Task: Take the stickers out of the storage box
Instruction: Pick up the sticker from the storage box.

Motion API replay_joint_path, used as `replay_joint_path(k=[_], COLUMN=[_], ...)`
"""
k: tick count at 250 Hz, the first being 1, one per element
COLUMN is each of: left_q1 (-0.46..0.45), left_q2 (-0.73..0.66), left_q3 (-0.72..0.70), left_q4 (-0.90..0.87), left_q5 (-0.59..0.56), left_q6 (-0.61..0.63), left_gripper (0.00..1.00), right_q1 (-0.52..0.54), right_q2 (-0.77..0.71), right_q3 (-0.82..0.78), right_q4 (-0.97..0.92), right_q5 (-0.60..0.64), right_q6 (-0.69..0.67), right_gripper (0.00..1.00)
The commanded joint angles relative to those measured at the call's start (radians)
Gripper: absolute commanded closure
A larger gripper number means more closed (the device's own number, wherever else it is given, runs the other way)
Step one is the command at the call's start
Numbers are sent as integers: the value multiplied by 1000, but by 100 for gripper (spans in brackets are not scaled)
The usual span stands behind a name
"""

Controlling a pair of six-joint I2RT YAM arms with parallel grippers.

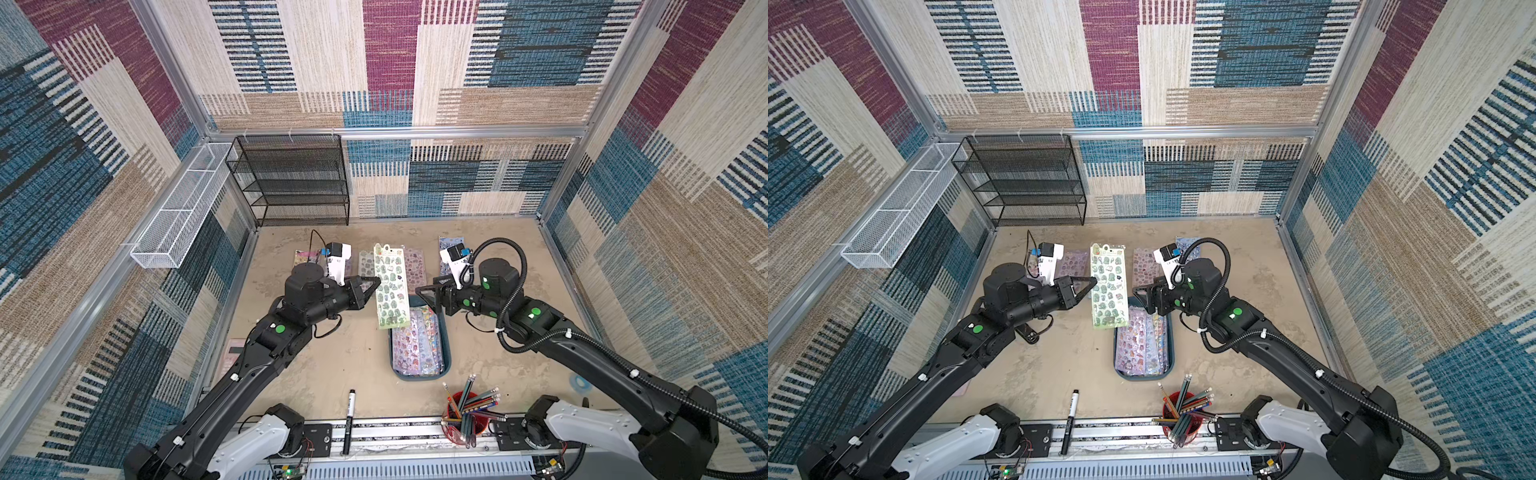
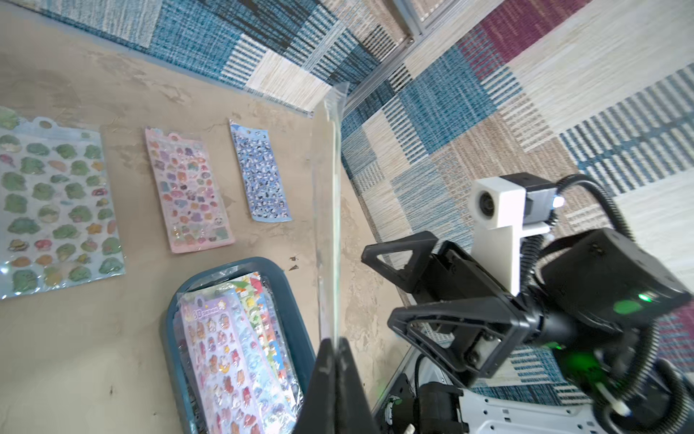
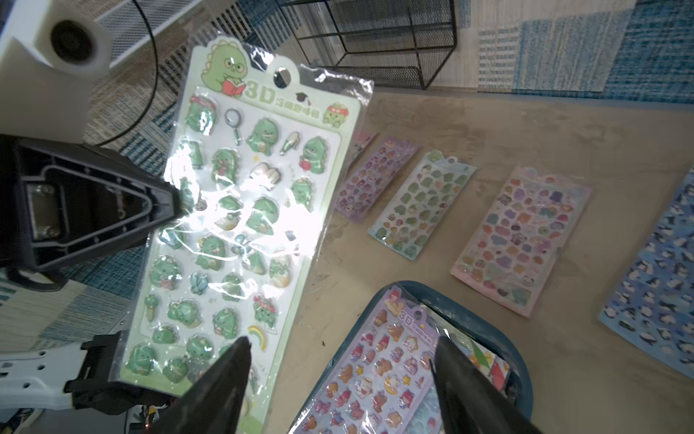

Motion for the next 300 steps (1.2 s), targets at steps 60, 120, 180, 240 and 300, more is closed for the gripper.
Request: replay_joint_path(k=[60, 120, 180, 240, 300], left_q1=[21, 29, 31, 34, 37], left_q2=[-12, -1, 22, 30, 42], left_q3=[20, -2, -11, -39, -30], left_q4=[99, 137, 166, 204, 182], left_q5=[108, 114, 136, 133, 125], left_q6=[13, -17, -37, -59, -57], left_gripper=[100, 100, 100, 100, 54], right_q1=[-83, -98, -97, -97, -98], right_q2=[49, 123, 191, 222, 222], right_q3=[-88, -147, -142, -139, -55], right_q4=[422, 632, 723, 785, 517], right_q5=[-493, -561, -619, -630, -549], right_q6=[265, 450, 515, 561, 403], right_gripper=[37, 51, 57, 95, 100])
